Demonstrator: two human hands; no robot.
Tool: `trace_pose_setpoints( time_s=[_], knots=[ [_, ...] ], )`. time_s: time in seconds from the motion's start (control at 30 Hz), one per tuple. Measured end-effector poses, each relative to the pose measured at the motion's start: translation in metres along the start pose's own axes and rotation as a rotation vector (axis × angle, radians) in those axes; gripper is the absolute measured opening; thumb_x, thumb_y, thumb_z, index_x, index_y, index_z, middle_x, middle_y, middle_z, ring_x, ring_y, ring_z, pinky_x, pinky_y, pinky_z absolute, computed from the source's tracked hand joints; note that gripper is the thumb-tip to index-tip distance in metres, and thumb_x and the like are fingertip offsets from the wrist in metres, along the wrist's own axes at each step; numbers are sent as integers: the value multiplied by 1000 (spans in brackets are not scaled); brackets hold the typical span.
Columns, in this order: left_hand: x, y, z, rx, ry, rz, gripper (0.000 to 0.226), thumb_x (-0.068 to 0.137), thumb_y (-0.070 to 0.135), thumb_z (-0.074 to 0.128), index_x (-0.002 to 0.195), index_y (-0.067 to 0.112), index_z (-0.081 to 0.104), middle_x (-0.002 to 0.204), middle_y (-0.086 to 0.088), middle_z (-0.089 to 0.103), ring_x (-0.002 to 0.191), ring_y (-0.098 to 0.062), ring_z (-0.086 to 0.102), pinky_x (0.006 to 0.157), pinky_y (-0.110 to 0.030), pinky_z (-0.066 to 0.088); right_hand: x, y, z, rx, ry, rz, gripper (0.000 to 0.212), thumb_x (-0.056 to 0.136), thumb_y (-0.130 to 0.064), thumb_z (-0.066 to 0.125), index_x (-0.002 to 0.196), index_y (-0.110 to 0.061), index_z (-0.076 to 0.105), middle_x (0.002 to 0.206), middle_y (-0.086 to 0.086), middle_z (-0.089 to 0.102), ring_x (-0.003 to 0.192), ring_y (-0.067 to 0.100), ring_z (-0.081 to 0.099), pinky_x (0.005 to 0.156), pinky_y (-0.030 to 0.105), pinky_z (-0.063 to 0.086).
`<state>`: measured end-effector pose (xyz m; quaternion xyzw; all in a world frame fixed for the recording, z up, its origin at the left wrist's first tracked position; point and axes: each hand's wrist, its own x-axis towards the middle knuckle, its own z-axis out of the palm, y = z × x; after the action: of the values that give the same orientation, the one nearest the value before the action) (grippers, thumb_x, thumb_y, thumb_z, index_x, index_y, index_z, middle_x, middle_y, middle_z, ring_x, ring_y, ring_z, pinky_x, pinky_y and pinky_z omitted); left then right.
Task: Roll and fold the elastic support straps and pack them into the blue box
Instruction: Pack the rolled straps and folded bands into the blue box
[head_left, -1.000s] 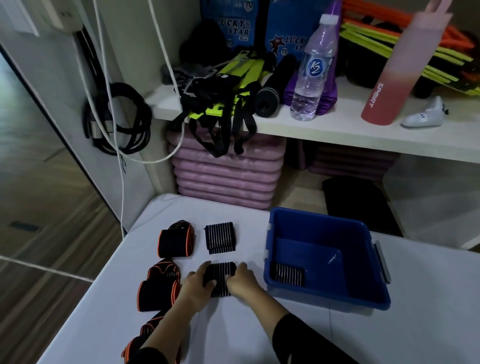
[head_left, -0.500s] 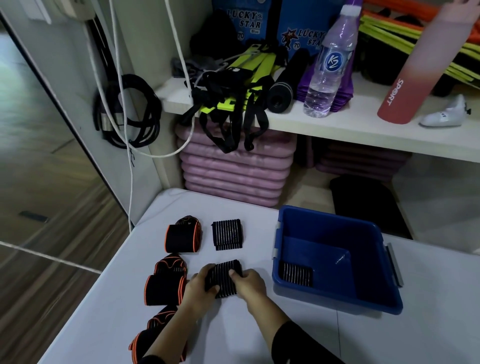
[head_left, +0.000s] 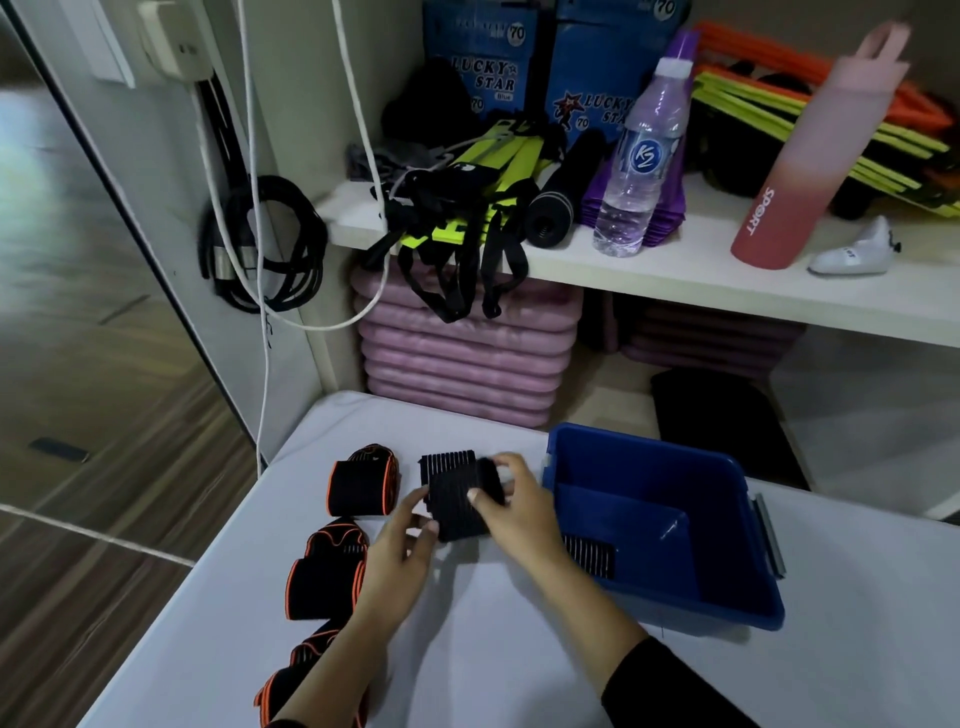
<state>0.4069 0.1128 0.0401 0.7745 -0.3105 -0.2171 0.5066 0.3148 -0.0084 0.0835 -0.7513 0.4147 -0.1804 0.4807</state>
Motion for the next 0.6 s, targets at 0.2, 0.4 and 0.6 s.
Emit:
trace_pose_setpoints(
  time_s=[0.2, 0.4, 0.6],
  knots=[
    [20, 34, 26, 164, -120, 192, 39, 92, 24, 52, 131, 30, 46, 115, 5, 52, 83, -1, 60, 75, -14, 47, 14, -16, -89, 63, 211, -14, 40, 86, -22, 66, 123, -21, 50, 92, -5, 59, 89, 15, 59, 82, 32, 52],
    [35, 52, 73, 350, -356, 332, 50, 95, 30, 45, 143, 23, 30, 133, -3, 42, 116, -20, 47, 102, -35, 41, 24, 50, -133, 105, 349, 242, 44, 86, -20, 66, 125, -20, 45, 106, 12, 61, 96, 29, 62, 85, 51, 54],
    [48, 56, 97, 470, -390, 351, 52, 96, 22, 42, 145, 15, 26, 138, -7, 38, 121, -24, 45, 104, -33, 39, 29, 97, -124, 150, 331, 390, 34, 88, -12, 62, 116, -12, 43, 103, 18, 59, 80, 25, 58, 75, 47, 57]
  ],
)
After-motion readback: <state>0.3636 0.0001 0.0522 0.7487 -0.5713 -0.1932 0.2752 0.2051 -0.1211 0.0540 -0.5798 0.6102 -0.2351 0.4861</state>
